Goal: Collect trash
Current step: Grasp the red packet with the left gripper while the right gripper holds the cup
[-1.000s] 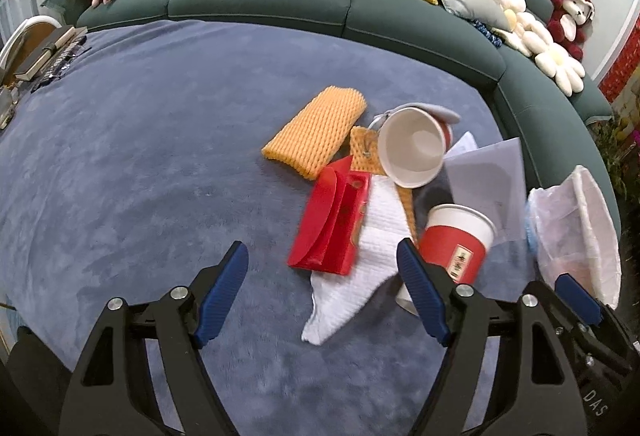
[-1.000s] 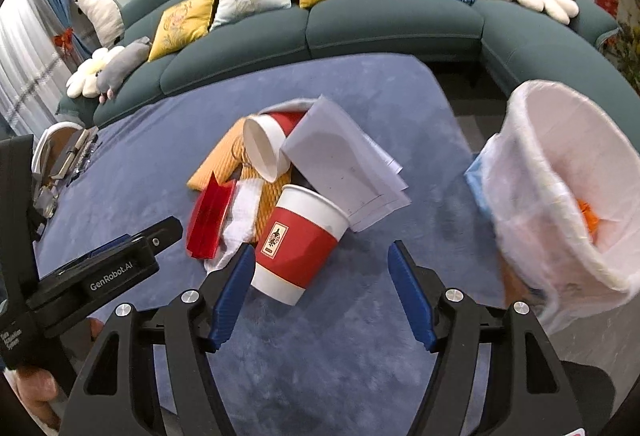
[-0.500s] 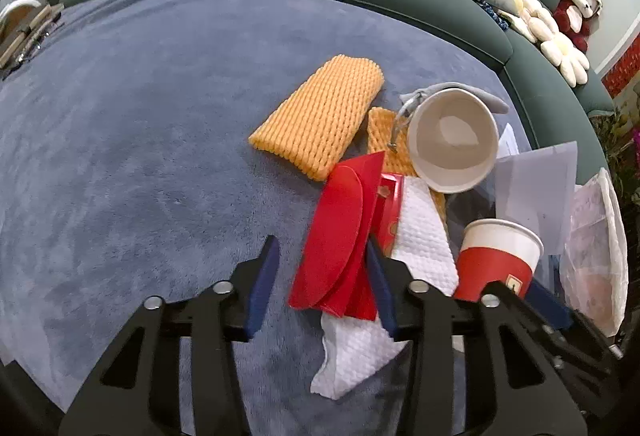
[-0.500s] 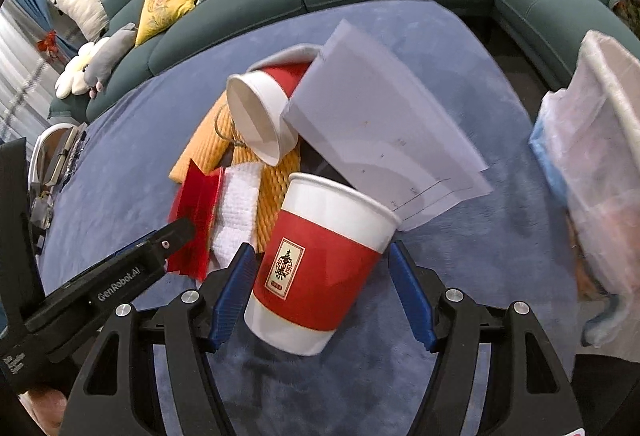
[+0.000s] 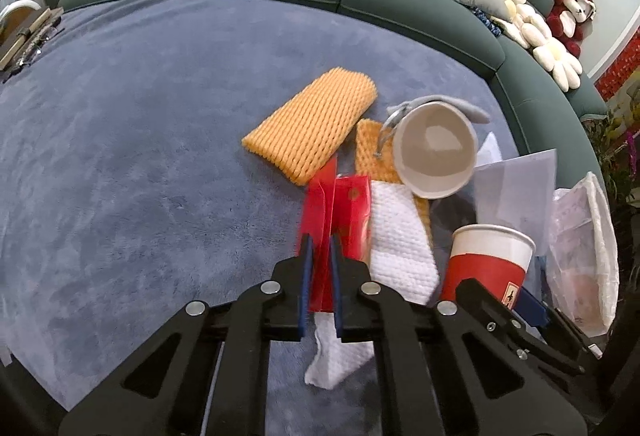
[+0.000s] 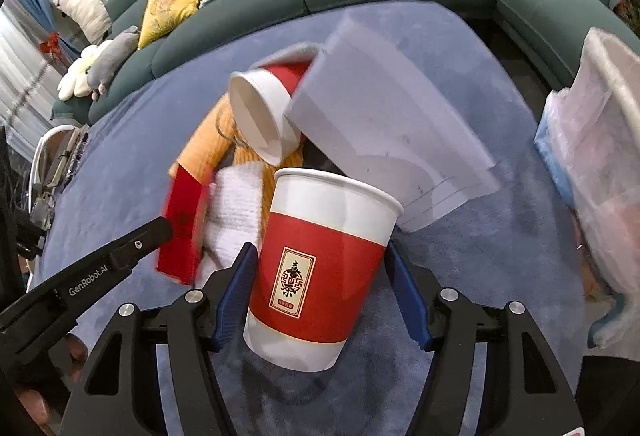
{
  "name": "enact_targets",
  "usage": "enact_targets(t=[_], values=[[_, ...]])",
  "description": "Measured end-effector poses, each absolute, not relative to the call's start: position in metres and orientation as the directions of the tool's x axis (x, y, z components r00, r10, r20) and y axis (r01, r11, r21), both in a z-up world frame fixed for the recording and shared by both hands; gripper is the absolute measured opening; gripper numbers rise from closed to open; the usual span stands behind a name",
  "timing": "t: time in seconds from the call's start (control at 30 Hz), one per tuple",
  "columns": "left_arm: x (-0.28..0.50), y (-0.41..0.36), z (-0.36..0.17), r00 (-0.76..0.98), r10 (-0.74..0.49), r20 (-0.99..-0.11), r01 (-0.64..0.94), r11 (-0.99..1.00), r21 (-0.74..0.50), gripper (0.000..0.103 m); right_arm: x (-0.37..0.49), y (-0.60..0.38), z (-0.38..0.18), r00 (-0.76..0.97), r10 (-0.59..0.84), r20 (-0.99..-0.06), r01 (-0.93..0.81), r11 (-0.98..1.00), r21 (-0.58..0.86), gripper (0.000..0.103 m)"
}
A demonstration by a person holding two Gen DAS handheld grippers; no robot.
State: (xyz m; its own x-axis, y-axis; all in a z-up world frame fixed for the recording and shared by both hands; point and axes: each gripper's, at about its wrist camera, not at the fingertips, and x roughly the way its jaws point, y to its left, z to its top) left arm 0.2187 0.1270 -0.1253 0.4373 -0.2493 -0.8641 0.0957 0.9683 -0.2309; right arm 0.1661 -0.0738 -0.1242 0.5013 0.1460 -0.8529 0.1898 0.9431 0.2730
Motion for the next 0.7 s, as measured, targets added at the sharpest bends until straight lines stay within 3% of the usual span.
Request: enact_targets(t=[0.47,0.6,0.7], values=[[0.189,0.114,-0.09,0.479,-0.235,-0.846,0.107,0.972,-0.209,0.01,0.121,-0.095,-0.062,0.61,0.121,-0.783,0.183,0.94,0.288,0.063],[0.191,0.117,-0.102,0.456,-0.226,-0.861,0.083,0.974,-0.212,0.025,0.112,-0.103,-0.061,0.614,0.112,-0.781,0.195,0.937,0.288,0.063],[0.195,0.117,-0.11,0.459,-0.213,-0.863,0.077,0.977,-0.2,0.044,0.111,-0.106,-0.062,0.612,0.113,-0.783,0.203,0.934,0.294,0.063]])
